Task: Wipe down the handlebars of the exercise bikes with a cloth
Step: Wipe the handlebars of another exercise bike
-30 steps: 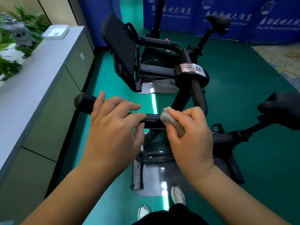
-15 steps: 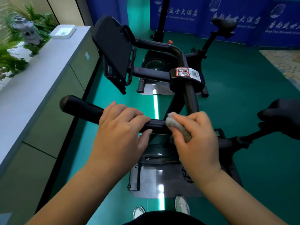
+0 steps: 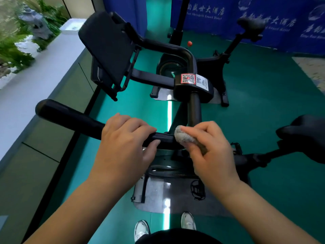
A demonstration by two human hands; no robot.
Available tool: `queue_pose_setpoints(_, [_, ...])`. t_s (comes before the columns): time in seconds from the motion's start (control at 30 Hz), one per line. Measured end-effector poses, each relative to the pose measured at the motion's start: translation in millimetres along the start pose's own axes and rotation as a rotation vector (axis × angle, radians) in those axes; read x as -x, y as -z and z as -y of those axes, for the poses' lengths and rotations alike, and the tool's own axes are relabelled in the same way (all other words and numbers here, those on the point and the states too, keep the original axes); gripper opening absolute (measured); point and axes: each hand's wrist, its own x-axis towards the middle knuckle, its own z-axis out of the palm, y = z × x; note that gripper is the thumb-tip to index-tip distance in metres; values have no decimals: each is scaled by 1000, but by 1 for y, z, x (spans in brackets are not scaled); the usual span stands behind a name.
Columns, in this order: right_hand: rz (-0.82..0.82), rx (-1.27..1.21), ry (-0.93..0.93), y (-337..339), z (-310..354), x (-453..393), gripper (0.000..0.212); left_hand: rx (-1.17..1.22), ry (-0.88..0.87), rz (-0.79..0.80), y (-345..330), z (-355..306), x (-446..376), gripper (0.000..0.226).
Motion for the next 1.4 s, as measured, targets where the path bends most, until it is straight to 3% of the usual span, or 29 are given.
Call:
queue_pose_setpoints(0.23, [6, -80, -198, 15, -25, -30, 27, 25, 23, -6, -4, -9, -5, 28])
queue_pose_setpoints(0.47, [74, -74, 11, 13, -25, -15, 26, 40, 59, 17, -12, -17, -7, 27])
queue_pose_setpoints(0.77, [52, -95, -147, 16, -69, -73, 30, 16, 139, 76, -11, -24, -13, 35])
queue_pose_setpoints(0.97, [61, -119, 46, 16, -63, -41, 28, 4, 182, 65, -16, -30, -17, 34])
queue_pose_setpoints(1.23, [50, 120, 54, 6, -83, -115, 20, -5, 241, 35, -21, -33, -17, 35])
queue_pose_setpoints(1.4, [111, -107, 68, 15, -73, -68, 22, -17, 255, -1, -24, -35, -15, 31])
